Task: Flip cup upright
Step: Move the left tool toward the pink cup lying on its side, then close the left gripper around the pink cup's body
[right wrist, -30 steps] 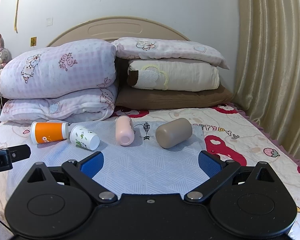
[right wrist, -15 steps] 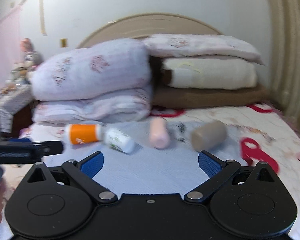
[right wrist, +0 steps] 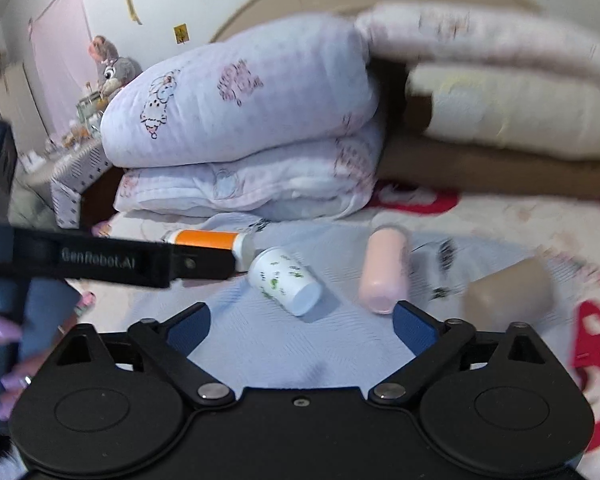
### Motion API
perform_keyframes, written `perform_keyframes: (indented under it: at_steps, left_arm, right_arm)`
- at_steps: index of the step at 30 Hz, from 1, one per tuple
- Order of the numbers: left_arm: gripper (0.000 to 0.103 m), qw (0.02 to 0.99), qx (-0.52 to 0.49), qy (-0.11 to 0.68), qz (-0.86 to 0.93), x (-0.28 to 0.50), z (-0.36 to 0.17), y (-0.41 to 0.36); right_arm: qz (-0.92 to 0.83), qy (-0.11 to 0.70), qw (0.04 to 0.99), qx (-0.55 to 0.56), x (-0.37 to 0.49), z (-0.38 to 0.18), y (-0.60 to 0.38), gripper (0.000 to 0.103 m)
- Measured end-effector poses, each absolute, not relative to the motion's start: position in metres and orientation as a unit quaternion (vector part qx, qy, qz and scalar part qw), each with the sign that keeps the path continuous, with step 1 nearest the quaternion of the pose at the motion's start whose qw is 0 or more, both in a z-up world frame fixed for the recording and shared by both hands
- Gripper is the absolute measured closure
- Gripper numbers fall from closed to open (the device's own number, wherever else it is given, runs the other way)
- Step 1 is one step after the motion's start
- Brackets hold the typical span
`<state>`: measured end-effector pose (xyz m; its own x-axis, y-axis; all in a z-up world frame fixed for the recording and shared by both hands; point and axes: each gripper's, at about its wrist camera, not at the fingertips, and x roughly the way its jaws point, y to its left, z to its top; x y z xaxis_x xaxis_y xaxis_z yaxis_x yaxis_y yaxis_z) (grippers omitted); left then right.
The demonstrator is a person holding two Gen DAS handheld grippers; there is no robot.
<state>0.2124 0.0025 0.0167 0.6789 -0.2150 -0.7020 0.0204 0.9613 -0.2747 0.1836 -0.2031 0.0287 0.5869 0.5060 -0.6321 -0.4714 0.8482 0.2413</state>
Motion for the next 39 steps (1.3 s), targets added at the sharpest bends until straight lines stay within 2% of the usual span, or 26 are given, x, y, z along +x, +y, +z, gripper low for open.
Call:
perform_keyframes:
  at_steps: [6,7,13,25,27,29,30,39]
  left_arm:
    - [0.001,0.903,-0.157,0.397,-0.045,0.26,-0.001,0.015]
    - [0.002,0.901,-0.165,0.399,-0.046,0.269,-0.004,0.016]
    - [0.003,0.884,-0.175,0.427,-0.071,0.322,-0.022,0.0]
    - [0.005,0.866,-0.211,0.443,-0.095,0.353,-0.055,-0.003]
    - [0.008,0.862,-0.211,0.45,-0.098,0.357,-0.065,-0.007]
    - [0.012,0.857,-0.212,0.459,-0.098,0.358,-0.073,-0.01]
    - [0.014,0.856,-0.213,0.461,-0.099,0.357,-0.075,-0.011]
    - [0.018,0.85,-0.221,0.467,-0.103,0.347,-0.074,-0.017]
  right_arm:
    - [0.277,0.404,0.869,0.065,0.245,-0.006,-0.201,0.008]
    - [0.278,0.413,0.864,0.069,0.255,-0.013,-0.2,0.01]
    - [0.267,0.436,0.859,0.043,0.293,-0.041,-0.189,0.014]
    - [0.249,0.459,0.848,0.089,0.353,-0.097,-0.204,0.014]
    - [0.249,0.457,0.849,0.094,0.356,-0.105,-0.201,0.014]
    - [0.247,0.452,0.852,0.095,0.358,-0.112,-0.199,0.024]
    - [0.243,0.45,0.854,0.091,0.358,-0.114,-0.198,0.034]
    - [0.24,0.457,0.851,0.097,0.332,-0.111,-0.202,0.034]
